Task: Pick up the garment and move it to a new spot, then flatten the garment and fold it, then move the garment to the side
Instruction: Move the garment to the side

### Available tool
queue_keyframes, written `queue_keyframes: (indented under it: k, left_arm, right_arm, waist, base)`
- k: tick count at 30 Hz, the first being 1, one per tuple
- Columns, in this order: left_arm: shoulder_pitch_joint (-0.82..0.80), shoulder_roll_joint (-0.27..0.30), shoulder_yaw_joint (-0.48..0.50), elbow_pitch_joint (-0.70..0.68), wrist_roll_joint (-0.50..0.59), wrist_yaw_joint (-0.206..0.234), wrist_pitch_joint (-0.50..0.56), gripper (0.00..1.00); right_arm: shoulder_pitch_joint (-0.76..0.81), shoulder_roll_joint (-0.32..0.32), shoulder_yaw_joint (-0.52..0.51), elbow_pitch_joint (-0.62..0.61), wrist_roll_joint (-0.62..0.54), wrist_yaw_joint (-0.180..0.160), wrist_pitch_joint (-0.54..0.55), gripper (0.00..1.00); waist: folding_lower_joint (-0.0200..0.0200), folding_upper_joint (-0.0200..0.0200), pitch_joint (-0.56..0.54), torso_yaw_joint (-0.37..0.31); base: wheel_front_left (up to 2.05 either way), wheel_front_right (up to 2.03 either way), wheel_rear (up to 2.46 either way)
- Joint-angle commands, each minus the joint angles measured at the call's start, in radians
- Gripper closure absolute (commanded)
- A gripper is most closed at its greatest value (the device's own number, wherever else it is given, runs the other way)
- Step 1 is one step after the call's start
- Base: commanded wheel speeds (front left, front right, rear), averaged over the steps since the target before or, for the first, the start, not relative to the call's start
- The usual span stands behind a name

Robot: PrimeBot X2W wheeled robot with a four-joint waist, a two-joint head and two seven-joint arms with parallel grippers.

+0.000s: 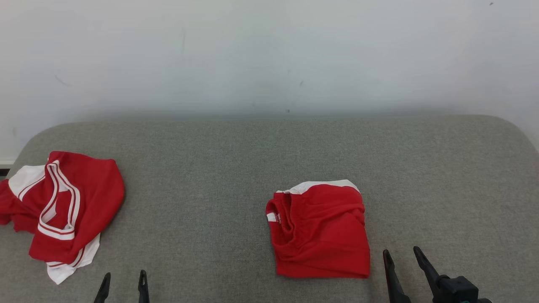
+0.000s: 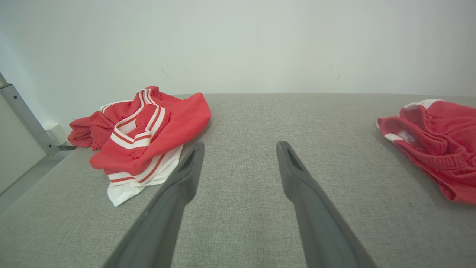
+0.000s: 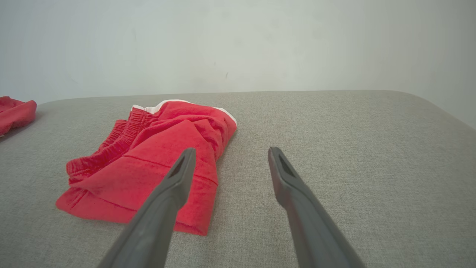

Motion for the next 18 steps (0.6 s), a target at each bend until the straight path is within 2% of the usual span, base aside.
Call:
queue_keyframes:
  k: [1, 10, 18]
  left_arm:
    - [0.004, 0.0, 0.004, 0.001, -0.002, 0.001, -0.002, 0.0]
    - [-0.001, -0.006, -0.001, 0.0, -0.001, 0.007, -0.002, 0.0]
    - [-0.033, -0.017, -0.024, 0.009, 0.0, 0.005, -0.002, 0.0]
  right_arm:
    - [-0.003, 0.002, -0.001, 0.002, 0.006, -0.002, -0.006, 0.0]
    - [-0.104, 0.004, 0.026, 0.035, 0.002, -0.002, 0.026, 0.0]
    - [-0.284, 0.003, -0.001, 0.203, -0.006, -0.002, 0.123, 0.0]
  waist:
    - [0.0, 0.0, 0.0, -0.001]
    - [0.0, 0.0, 0.012, -0.003]
    - [0.0, 0.0, 0.034, 0.033]
  base:
    - [0.0, 0.0, 0.0]
    - [0.0, 0.0, 0.0]
    - [0.0, 0.0, 0.0]
